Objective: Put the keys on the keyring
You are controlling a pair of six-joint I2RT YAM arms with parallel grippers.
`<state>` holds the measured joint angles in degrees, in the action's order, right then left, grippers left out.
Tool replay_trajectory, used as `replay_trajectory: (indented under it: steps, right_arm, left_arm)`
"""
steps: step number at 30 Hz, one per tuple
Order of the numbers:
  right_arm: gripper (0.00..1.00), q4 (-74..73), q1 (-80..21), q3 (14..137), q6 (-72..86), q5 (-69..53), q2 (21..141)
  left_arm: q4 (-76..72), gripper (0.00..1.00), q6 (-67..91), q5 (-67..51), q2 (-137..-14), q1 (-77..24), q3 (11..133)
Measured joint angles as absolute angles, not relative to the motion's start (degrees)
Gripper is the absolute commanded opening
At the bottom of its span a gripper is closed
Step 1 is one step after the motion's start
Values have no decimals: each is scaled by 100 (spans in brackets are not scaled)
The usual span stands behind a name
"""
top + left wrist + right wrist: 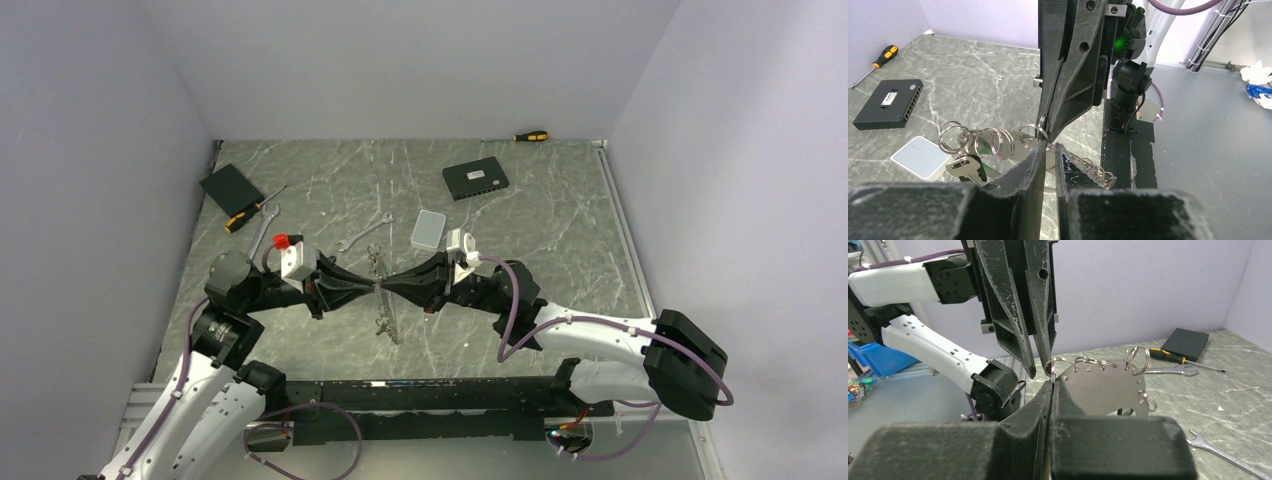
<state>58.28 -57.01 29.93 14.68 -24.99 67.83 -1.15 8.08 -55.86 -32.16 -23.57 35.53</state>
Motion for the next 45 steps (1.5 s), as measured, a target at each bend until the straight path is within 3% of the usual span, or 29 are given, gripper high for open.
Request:
replay_trajectory:
  steps: [5, 8, 13, 29, 39, 45]
  right_arm:
    - [0, 5717, -5723, 2998, 1474, -2228, 6783]
    - [0, 5599, -5723, 3004, 1472, -1975, 6781]
    - [0, 5439, -5723, 3004, 1461, -1629, 6731]
    - [0, 5234, -5723, 3004, 1481, -1800, 6611]
    - [0, 5304, -5765, 3004, 1527, -2132, 6654]
    - [0, 5365, -5782, 3004, 1544, -2158, 6681]
  left_arm:
    - [-108, 37, 812, -5588, -3269, -2357, 3553]
    - [-106, 42, 825, -5583, -3271, -2357, 3553]
    - [-64, 31, 814, -5500, -3201, -2357, 3553]
    - [-102, 31, 827, -5566, -3656, -2357, 3553]
    - [-104, 24, 829, -5566, -3583, -2355, 3553]
    - [-106, 25, 832, -5568, -3583, -2342, 3553]
